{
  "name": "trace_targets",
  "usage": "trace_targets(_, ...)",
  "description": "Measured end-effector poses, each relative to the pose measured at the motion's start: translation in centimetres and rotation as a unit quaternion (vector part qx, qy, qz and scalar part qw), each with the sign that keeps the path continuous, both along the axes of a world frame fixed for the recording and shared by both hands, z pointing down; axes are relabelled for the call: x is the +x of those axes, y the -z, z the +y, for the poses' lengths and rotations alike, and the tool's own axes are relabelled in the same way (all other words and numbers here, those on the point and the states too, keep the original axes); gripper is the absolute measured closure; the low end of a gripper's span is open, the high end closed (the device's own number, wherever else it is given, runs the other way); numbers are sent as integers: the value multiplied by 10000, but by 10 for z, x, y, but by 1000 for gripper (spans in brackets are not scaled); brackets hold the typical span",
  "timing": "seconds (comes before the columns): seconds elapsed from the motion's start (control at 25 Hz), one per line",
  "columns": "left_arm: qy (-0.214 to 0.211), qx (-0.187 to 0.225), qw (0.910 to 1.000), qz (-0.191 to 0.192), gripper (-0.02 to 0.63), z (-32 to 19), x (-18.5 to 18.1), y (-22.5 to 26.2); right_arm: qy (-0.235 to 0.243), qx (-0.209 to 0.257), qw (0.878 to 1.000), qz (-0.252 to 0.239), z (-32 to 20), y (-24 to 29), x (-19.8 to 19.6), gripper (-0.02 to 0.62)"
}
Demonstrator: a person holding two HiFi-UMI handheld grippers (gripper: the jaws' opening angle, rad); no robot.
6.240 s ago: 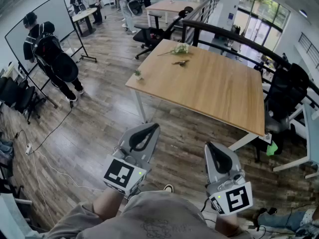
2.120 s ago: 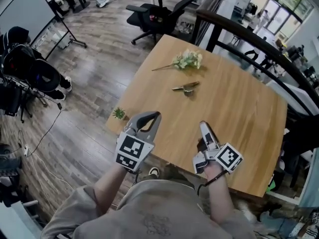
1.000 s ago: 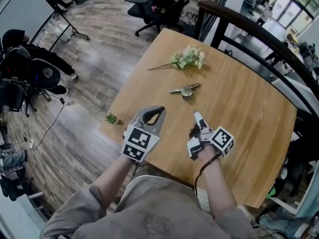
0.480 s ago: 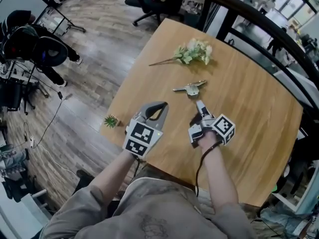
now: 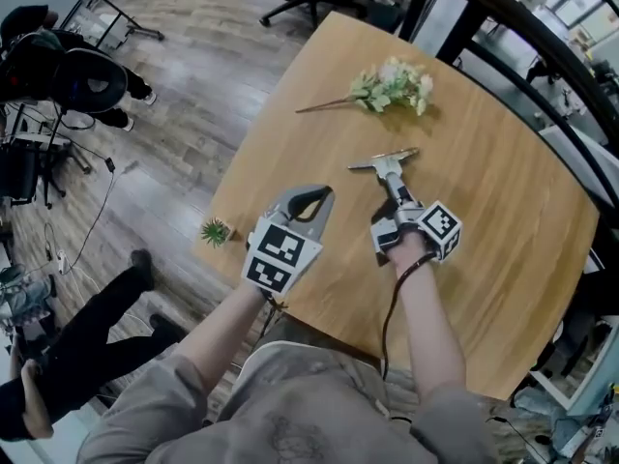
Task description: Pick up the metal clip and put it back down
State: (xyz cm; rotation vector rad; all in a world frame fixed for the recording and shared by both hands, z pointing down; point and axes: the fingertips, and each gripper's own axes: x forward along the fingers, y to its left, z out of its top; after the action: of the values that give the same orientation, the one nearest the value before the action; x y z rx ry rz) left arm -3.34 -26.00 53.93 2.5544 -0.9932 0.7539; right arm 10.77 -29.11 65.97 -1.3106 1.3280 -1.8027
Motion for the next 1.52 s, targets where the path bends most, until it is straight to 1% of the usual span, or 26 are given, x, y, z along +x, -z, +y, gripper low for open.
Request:
trace_targets(0.16,3,-98,10000,-9,604,-5,-9,-12,-7,-114,9999,-56,-14,-15,-6,432)
trace_targets(0.28,-27,-156,9999,-28,604,-6,-12,-19,-117,-186,9998,-36,-21,-22,-4,437)
trace_targets(0.44,-73,-181,9998,-35,604,-5,-13,-19,-237,-301,9993,1,-20,-29,-1,495)
trace_targets(0.52,-104,-188,9998,-29,604,-3,-13,-19,-299,-260,9992,-19,-20,-29,0,497)
trace_targets(0.56,-114,-193,9997,-28,604,-2,-13,-19,-322,-236,9992,-24,-21,-28,0,506)
trace_targets(0.6,-118,-197,9997,-30,606,-2,-14,-19,-325,-228,9992,-15,-21,-27,0,532)
trace_targets(0.68,-115,-196,9997,-34,604,-2,-16,-17,-270,-259,9993,53,-22,-24,-1,541)
trace_targets(0.84,-89,-180,9998,-18,604,-2,-20,-13,-248,-283,9993,67,-21,-14,-2,575)
trace_targets(1.04,-110,-64,9999,37,604,2,-16,2,-250,-267,9993,99,-11,0,0,580)
trace_targets(1.16,-139,66,9999,57,605,8,-12,16,-351,-172,9992,66,0,16,8,580)
trace_targets(1.4,-212,197,9995,157,605,14,-16,49,-623,93,9980,13,18,58,15,580)
trace_targets(1.52,-313,338,9987,222,605,15,-3,67,-826,78,9966,6,31,78,32,580)
